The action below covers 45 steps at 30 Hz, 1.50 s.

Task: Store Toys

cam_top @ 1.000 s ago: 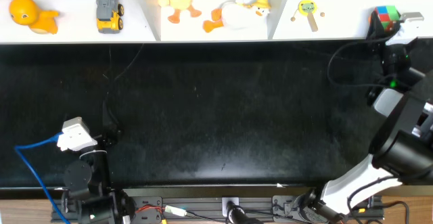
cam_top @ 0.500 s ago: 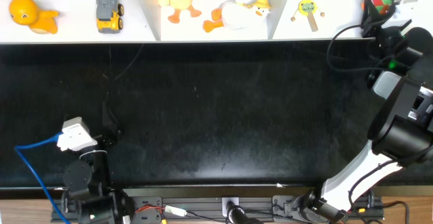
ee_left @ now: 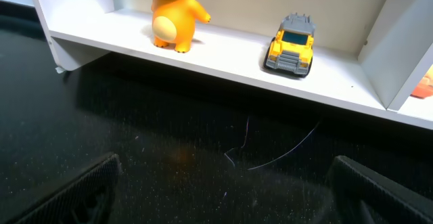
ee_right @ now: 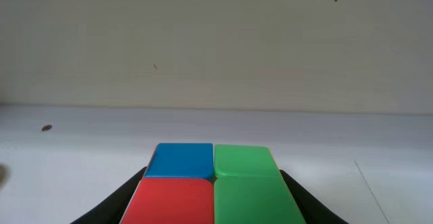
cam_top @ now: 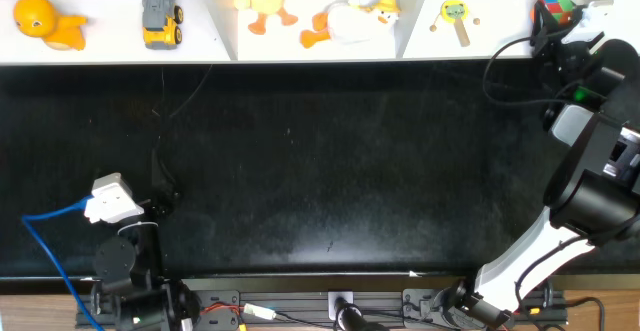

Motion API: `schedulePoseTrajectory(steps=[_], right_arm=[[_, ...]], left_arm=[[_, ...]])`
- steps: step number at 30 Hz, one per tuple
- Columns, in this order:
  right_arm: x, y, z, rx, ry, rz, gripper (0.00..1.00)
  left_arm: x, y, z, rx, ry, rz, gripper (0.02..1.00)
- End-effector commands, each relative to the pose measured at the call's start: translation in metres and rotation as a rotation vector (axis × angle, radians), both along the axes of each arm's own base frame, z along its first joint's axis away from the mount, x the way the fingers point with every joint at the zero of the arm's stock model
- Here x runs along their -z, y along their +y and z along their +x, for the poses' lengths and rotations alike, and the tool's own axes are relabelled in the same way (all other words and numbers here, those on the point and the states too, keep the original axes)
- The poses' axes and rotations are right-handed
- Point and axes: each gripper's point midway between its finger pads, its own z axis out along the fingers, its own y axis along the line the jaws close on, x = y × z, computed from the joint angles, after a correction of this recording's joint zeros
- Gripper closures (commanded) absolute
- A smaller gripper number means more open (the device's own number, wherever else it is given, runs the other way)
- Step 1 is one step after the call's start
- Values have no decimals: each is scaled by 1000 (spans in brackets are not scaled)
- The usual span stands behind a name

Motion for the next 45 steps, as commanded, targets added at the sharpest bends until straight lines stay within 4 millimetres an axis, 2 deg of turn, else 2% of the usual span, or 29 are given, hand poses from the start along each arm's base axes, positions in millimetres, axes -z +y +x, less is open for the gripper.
schedulePoseTrajectory(steps=[1,4,5,6,7,13,17,23,30,36,39,42,45], right_arm=[[-5,0,4,-3,-4,64,568],[-10,1,4,-3,-6,105,421],[-12,1,4,-3,-9,112,343],[-15,1,3,-2,-11,120,218],[-18,2,3,-2,-12,127,1],[-43,6,-7,5,40,145,3],[-66,11,-26,34,124,80,3],[-100,25,-77,72,262,-28,3],[-133,65,-154,43,386,-57,5],[-145,101,-223,14,476,-61,3],[-143,115,-249,6,526,-35,3],[-135,125,-269,-3,587,-4,5],[-125,130,-279,-11,643,24,5]], left_arm=[[-1,1,-1,-4,-5,5,20],[-1,1,-1,-4,-5,5,20],[-1,1,-1,-4,-5,4,23],[-1,1,-1,-4,-5,5,20],[-1,1,-1,-4,-5,5,20],[-1,1,-1,-4,-5,5,20],[-1,1,-1,-4,-5,5,20],[-1,1,-1,-4,-5,5,20],[-1,1,-1,-4,-5,5,23],[-1,1,-1,-4,-6,5,23],[-1,1,-1,-4,-5,5,20],[-1,1,-1,-4,-5,5,20],[-1,1,-1,-4,-6,5,20]])
